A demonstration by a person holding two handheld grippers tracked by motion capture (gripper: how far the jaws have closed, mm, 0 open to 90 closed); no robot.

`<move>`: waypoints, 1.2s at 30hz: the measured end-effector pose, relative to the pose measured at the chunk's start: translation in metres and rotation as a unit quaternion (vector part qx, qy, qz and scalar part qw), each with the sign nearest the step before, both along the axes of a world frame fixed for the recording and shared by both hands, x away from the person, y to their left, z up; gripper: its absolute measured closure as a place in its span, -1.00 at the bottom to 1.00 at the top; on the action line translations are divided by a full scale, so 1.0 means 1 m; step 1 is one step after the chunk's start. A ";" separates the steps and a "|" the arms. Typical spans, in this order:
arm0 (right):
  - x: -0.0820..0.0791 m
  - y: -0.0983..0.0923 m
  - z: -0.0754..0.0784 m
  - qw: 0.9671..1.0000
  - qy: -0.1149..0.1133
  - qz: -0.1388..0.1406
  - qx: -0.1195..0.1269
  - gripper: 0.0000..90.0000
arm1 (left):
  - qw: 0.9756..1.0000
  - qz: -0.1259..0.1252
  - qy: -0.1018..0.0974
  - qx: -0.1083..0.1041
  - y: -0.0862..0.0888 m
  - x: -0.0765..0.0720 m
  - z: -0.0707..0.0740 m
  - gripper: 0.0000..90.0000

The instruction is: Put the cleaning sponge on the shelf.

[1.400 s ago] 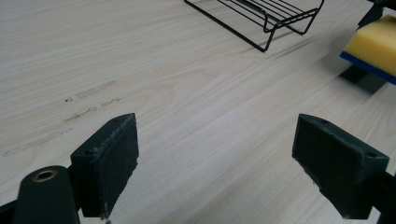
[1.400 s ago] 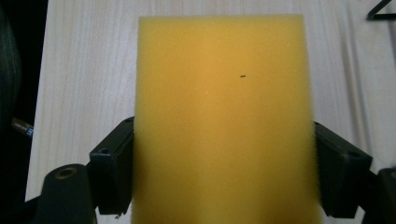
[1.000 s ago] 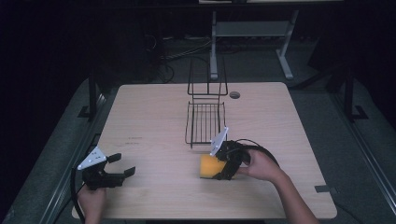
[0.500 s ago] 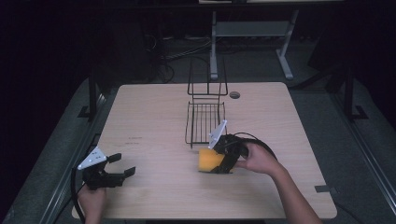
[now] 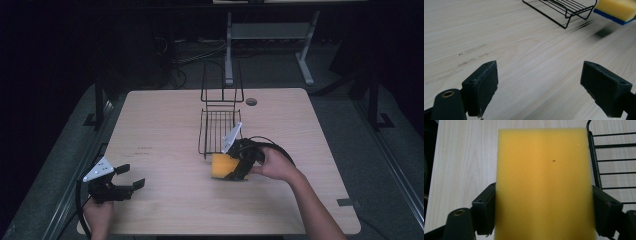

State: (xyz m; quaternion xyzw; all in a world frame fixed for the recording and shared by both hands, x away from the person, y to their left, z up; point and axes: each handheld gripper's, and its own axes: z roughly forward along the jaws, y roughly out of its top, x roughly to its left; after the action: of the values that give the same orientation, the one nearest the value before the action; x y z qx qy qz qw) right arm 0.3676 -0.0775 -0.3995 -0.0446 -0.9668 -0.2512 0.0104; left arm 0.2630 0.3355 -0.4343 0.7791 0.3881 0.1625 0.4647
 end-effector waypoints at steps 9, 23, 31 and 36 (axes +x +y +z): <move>0.004 0.005 0.005 1.000 -0.005 0.000 -0.006 -0.52 | 1.000 0.000 -0.001 -0.002 0.001 0.000 0.000 -0.69; 0.019 0.012 0.009 1.000 -0.010 0.004 -0.008 -0.52 | 1.000 0.000 -0.001 -0.002 0.001 0.000 0.001 -0.69; 0.030 0.016 0.012 1.000 -0.009 -0.001 -0.008 -0.52 | 1.000 0.002 -0.001 -0.005 0.002 0.000 0.000 -0.69; 0.037 0.017 0.014 1.000 -0.009 -0.001 -0.006 -0.52 | 1.000 0.002 -0.001 -0.005 0.002 0.000 0.000 -0.69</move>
State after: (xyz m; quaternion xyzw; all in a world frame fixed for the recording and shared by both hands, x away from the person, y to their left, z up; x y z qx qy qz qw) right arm 0.4044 -0.0601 -0.3857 -0.0437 -0.9684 -0.2457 0.0006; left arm 0.2631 0.3374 -0.4342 0.7761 0.3895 0.1625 0.4685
